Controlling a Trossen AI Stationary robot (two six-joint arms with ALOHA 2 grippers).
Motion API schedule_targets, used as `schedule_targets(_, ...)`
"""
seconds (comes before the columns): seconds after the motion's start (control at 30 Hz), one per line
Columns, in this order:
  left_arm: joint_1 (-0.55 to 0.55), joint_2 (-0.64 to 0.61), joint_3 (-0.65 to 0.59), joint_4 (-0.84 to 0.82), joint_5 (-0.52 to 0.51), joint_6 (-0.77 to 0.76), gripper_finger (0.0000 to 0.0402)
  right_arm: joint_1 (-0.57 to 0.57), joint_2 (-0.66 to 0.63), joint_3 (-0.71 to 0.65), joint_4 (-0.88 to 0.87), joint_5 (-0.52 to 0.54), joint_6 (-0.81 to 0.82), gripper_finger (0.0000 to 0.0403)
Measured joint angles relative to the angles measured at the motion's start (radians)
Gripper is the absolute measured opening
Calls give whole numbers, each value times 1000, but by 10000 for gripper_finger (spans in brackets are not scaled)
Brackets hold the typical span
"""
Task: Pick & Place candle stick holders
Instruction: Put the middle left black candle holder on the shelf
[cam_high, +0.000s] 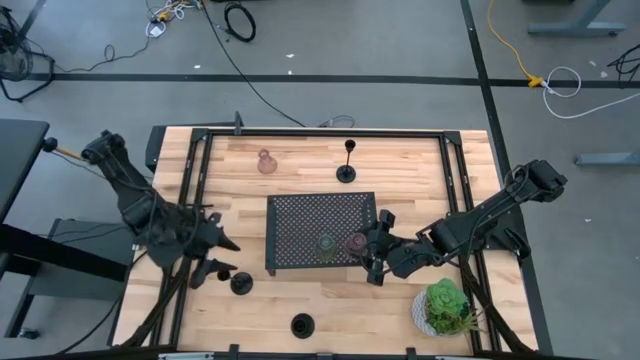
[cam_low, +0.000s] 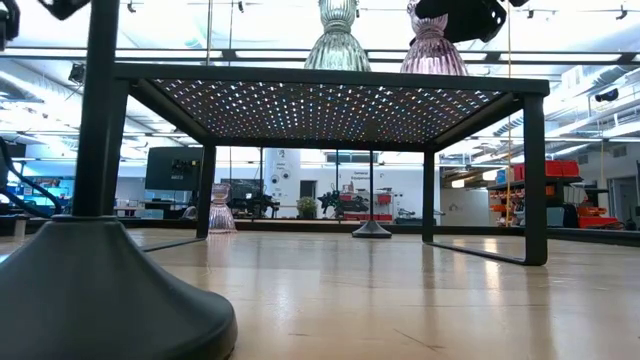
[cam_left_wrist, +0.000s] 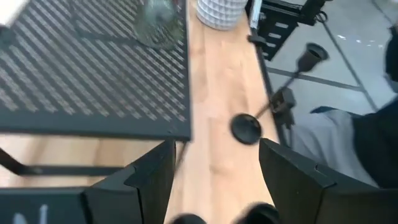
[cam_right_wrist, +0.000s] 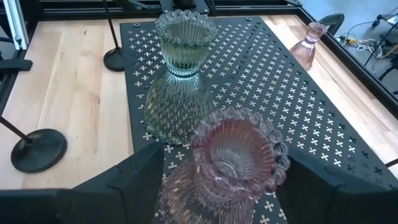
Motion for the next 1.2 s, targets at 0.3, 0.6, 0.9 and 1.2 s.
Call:
schedule_targets(0.3, -140, 67, 1, 5, -25, -237, 234, 0, 0, 0, 2, 8, -4, 277)
schedule_targets(0.6, -216, 126, 1, -2, -89, -323, 234, 0, 0, 0, 3, 16, -1, 277)
schedule_targets(0.9, -220, 155, 1, -41, -95, -327, 234, 0, 0, 0, 19, 16, -1, 277)
schedule_targets(1.2, -219, 226, 1, -86, -86, -393, 234, 0, 0, 0, 26, 14, -2, 277)
